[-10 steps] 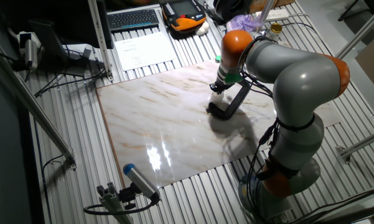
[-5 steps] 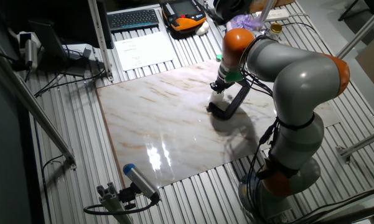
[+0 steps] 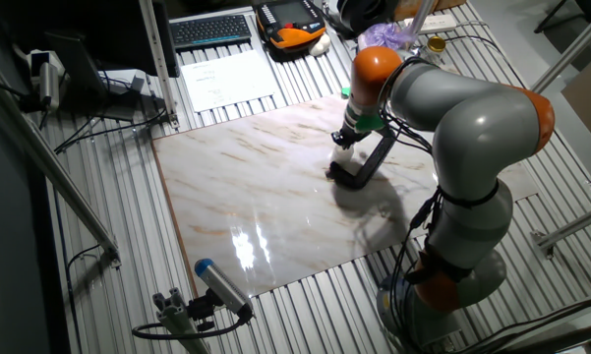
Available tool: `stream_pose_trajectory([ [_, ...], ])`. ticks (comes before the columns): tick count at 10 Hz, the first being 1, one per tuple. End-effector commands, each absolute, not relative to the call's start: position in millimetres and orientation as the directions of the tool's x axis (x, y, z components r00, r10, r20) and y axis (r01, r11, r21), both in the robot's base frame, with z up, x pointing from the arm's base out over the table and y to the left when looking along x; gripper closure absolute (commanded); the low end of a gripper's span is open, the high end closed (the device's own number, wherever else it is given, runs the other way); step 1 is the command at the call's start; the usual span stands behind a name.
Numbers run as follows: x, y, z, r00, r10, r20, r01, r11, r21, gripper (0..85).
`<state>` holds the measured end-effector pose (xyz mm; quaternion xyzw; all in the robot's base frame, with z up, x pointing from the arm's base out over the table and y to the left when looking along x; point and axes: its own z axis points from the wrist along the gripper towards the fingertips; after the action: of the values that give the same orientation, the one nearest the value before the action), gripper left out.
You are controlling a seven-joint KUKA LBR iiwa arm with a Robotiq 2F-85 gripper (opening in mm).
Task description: Unscrew the lid from the jar
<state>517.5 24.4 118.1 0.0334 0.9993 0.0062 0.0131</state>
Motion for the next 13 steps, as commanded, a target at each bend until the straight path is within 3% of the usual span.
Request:
stream_pose_trajectory([
  [1, 517.1, 24.5, 117.0, -0.997, 0.067, -0.027, 0.066, 0.998, 0.014, 68.0],
  [3, 516.3, 25.1, 115.5, -0.997, 0.068, -0.022, 0.068, 0.997, 0.020, 34.0],
  [13, 520.8, 26.2, 115.9, -0.991, 0.132, -0.027, 0.133, 0.991, -0.017, 34.0],
])
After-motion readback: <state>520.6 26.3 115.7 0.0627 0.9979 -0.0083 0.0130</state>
